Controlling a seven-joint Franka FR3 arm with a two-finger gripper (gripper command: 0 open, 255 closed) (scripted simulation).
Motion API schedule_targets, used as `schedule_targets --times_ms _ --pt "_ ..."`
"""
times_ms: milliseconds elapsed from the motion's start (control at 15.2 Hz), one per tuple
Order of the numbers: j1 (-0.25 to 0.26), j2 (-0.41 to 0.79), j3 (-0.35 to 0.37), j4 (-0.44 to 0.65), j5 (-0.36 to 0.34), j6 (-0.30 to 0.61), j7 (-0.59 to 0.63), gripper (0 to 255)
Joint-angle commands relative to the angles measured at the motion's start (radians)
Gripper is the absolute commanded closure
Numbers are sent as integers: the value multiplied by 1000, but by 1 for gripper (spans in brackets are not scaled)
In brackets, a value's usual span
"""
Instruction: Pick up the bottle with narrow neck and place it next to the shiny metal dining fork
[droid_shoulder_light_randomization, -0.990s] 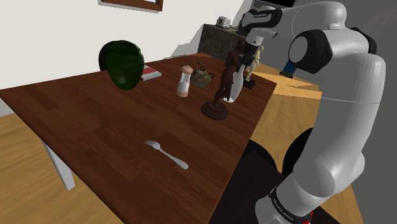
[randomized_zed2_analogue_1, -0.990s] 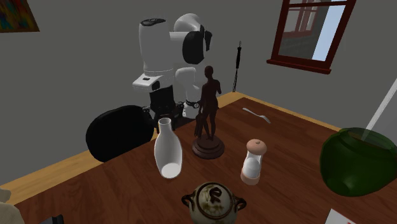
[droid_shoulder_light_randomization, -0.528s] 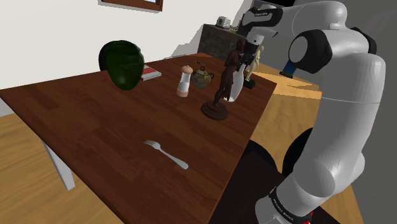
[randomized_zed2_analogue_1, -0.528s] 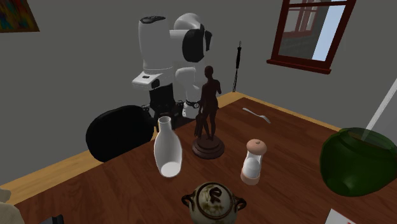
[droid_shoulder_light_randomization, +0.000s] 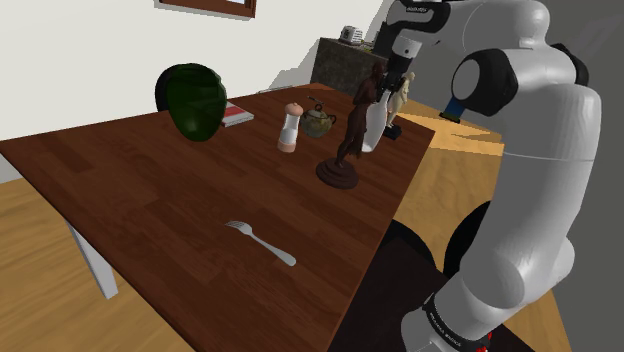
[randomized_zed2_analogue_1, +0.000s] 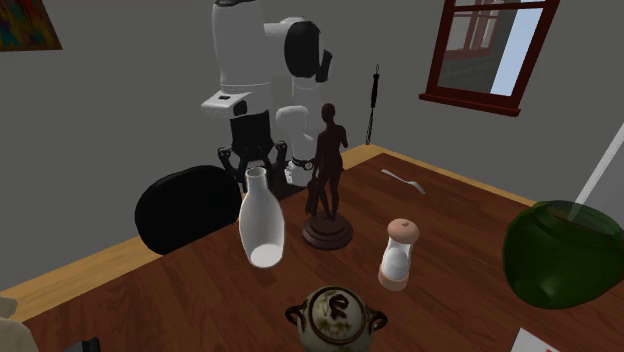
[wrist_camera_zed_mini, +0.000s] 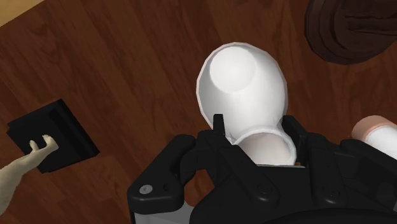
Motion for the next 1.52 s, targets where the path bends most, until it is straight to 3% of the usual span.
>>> schedule_targets --times_ms 0,528,924,1452 --pt "-4 5 0 36 1 -31 4 255" --pt "-38 53 3 214 19 -161 8 255" --pt "126 -158 16 -90 -73 -52 132 255" --pt "271 -343 85 -322 -162 13 330 255"
